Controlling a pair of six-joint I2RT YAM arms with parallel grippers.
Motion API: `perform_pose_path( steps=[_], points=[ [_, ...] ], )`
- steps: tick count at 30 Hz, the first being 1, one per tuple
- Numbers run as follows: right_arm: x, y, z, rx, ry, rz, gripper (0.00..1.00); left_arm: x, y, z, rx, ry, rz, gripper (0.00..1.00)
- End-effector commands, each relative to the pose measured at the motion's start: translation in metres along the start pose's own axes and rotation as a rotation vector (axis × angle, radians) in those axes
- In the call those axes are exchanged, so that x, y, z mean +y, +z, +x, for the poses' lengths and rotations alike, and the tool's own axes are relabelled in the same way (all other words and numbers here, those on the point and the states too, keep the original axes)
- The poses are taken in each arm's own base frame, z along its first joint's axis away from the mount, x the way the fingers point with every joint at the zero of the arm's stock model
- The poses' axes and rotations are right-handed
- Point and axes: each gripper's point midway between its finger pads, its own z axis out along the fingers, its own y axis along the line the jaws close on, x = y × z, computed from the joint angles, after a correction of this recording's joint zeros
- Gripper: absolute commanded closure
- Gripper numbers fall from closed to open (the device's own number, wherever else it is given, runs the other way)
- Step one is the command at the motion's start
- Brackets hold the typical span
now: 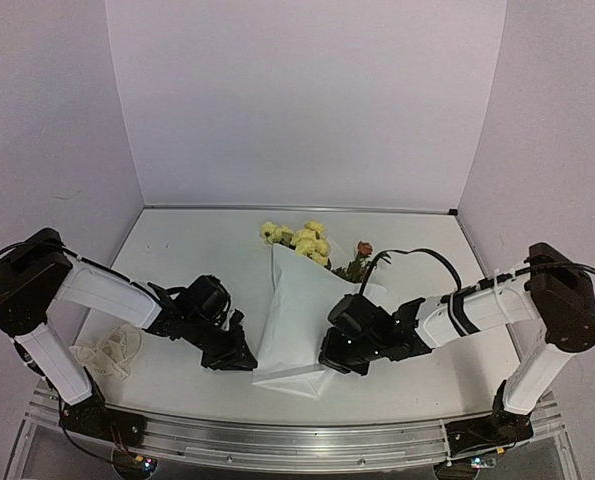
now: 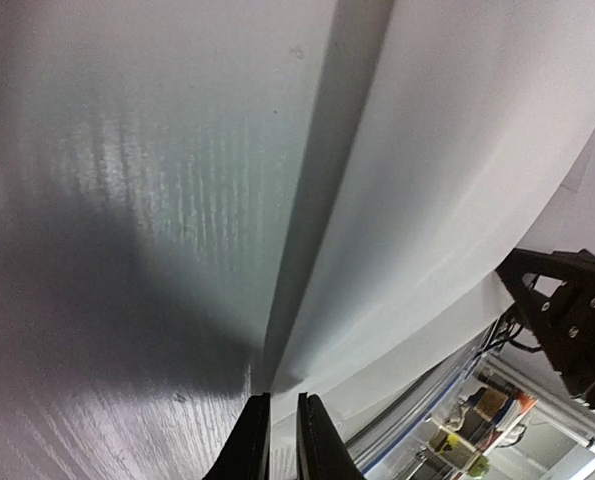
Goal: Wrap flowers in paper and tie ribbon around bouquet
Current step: Adjust the 2/3-folded wrapping paper with the folded bouquet.
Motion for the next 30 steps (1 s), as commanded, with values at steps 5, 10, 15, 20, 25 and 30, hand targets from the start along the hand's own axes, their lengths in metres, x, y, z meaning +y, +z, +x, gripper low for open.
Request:
perform_pose_path(
  steps=[5, 10, 15, 20, 25, 30],
  points=[
    [-0.047, -0.004, -0.001, -0.001, -0.267, 0.254, 1.00, -0.059, -0.057, -0.074, -0.180, 0.017, 0.106, 0.83],
    [-0.047, -0.007, -0.008, 0.000, -0.381, 0.309, 1.00, -0.073, -0.087, -0.155, -0.318, 0.088, 0.191, 0.76],
    [-0.045, -0.009, -0.011, 0.017, -0.491, 0.347, 1.00, -0.097, -0.092, -0.204, -0.379, 0.187, 0.304, 0.57],
    [-0.044, -0.010, -0.013, 0.016, -0.531, 0.355, 1.00, -0.103, -0.071, -0.231, -0.338, 0.198, 0.376, 0.46],
    [-0.044, -0.009, -0.016, 0.015, -0.557, 0.367, 1.00, -0.105, -0.049, -0.244, -0.304, 0.211, 0.471, 0.44],
    [-0.048, -0.009, -0.017, 0.022, -0.570, 0.382, 1.00, -0.093, -0.034, -0.261, -0.303, 0.173, 0.446, 0.68]
  ],
)
